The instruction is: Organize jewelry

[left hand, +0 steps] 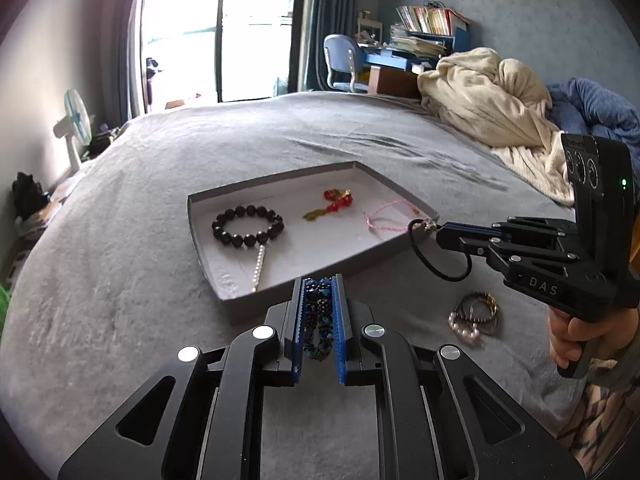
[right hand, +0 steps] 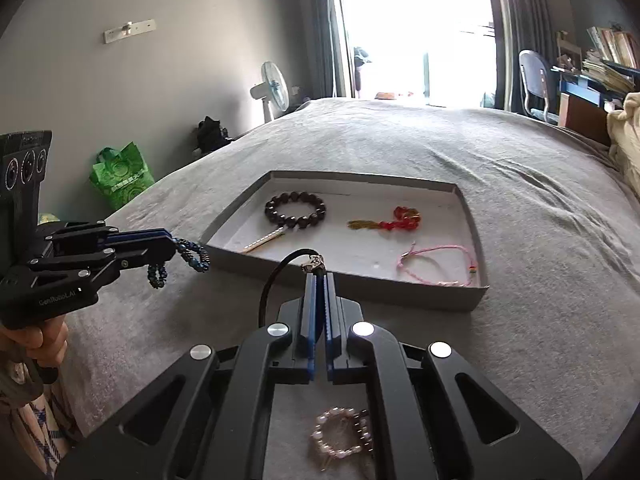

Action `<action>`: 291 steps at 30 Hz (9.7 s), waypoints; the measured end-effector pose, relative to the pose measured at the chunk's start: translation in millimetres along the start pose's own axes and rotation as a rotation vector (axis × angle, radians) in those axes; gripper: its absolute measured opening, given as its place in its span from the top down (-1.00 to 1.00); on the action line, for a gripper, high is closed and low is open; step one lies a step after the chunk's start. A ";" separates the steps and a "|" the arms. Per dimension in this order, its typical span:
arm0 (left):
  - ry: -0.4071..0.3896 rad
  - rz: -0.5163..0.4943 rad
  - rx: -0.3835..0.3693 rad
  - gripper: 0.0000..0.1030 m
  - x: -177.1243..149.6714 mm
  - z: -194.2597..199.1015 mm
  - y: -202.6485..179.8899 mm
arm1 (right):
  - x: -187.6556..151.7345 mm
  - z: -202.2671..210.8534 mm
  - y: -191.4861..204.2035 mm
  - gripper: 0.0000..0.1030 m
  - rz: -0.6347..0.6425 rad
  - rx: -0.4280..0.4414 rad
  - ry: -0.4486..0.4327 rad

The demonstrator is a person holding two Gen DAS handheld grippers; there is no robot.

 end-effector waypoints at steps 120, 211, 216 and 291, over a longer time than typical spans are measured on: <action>-0.136 0.084 0.253 -0.90 -48.8 0.5 14.6 | -41.8 36.4 -20.6 -0.89 -0.028 -0.141 -0.168; 0.135 0.102 0.023 0.33 -95.6 -22.1 -19.5 | -94.0 51.6 -67.4 0.85 -0.206 -0.165 0.069; 0.156 0.098 0.004 0.46 -96.2 -26.1 -22.7 | -79.6 54.3 -62.5 0.85 -0.204 -0.145 0.024; 0.130 0.057 0.136 0.51 -19.4 -108.9 63.5 | -22.8 -91.0 -109.8 0.81 -0.173 -0.200 0.138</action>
Point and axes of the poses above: each gripper's, at about its wrist camera, not at the fingertips, and z roughly against the way its jaws point, y to its left, x to its top, the point moved 9 cm from there along -z, roughly the way its jaws point, and after that the axes turned 14 degrees about -y, right-handed, at the moved point
